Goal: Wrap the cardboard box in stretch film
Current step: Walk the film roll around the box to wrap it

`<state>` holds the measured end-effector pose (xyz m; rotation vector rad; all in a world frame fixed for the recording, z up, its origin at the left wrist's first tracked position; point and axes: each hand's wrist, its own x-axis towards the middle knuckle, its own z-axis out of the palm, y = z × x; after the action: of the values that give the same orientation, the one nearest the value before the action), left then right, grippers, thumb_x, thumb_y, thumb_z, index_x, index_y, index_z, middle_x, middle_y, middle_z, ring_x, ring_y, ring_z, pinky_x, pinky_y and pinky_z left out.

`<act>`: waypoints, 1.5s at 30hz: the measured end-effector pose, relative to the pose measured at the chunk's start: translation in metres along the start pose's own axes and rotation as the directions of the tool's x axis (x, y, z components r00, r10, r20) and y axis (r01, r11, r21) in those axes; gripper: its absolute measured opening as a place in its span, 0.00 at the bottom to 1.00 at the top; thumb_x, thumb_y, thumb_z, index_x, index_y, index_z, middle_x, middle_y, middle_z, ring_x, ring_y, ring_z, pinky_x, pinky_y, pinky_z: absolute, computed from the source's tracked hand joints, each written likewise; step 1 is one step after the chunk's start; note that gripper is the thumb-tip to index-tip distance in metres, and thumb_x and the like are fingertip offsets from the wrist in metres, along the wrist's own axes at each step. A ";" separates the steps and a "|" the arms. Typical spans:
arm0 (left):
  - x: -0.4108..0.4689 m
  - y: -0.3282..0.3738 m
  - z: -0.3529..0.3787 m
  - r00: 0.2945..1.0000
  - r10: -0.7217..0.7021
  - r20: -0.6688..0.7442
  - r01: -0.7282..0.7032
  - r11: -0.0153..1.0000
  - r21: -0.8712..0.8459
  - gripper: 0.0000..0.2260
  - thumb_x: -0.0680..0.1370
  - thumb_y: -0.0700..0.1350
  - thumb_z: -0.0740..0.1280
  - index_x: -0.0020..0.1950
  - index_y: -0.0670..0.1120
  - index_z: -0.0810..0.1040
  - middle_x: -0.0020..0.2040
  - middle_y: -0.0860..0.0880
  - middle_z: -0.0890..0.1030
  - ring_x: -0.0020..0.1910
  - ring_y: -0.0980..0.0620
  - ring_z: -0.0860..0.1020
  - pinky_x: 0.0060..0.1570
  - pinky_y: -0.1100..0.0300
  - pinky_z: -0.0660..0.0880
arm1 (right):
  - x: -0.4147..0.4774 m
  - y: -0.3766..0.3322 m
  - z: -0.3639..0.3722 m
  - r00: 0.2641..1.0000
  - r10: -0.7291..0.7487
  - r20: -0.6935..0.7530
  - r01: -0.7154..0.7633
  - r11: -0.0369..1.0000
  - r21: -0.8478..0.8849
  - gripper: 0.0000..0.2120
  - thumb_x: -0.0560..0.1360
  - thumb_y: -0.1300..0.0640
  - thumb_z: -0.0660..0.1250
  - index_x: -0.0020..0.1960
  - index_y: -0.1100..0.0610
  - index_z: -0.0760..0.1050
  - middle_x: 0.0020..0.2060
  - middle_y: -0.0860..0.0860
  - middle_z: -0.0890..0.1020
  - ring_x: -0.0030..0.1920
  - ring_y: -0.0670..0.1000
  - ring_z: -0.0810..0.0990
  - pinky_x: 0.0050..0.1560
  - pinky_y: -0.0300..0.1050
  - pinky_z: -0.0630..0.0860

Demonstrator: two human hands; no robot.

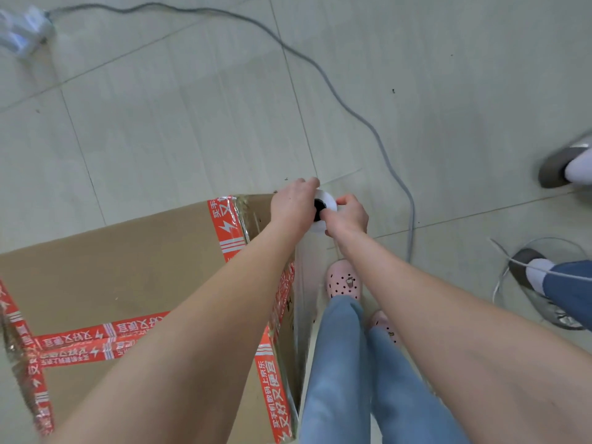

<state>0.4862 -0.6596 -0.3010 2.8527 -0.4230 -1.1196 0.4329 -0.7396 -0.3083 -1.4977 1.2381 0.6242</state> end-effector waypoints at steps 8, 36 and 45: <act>0.020 0.001 -0.010 0.990 0.050 0.135 -0.071 0.985 0.157 0.16 0.75 0.36 0.63 0.61 0.47 0.78 0.53 0.46 0.79 0.54 0.44 0.79 0.43 0.57 0.73 | 0.001 -0.002 0.002 1.000 0.015 0.027 -0.015 1.000 -0.013 0.14 0.71 0.60 0.68 0.54 0.52 0.69 0.51 0.51 0.76 0.47 0.55 0.78 0.52 0.53 0.79; 0.079 -0.032 -0.068 0.956 -0.245 0.162 0.271 0.948 -0.166 0.02 0.72 0.38 0.63 0.43 0.43 0.74 0.33 0.49 0.70 0.40 0.44 0.74 0.36 0.59 0.67 | 0.038 -0.116 0.011 0.966 -0.105 0.237 0.198 0.890 -0.412 0.19 0.74 0.61 0.64 0.65 0.52 0.72 0.57 0.53 0.78 0.47 0.54 0.75 0.45 0.42 0.72; 0.077 -0.074 -0.080 0.827 -0.544 0.141 0.549 0.727 -0.412 0.08 0.72 0.42 0.64 0.34 0.42 0.71 0.31 0.46 0.74 0.37 0.43 0.75 0.27 0.59 0.65 | 0.046 -0.158 0.047 0.919 -0.177 0.354 0.333 0.829 -0.450 0.22 0.73 0.62 0.63 0.66 0.51 0.71 0.61 0.53 0.76 0.58 0.55 0.76 0.55 0.45 0.74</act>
<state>0.6112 -0.6136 -0.3039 2.5979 0.6558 -1.1059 0.6037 -0.7262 -0.3019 -1.8767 0.6389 1.0010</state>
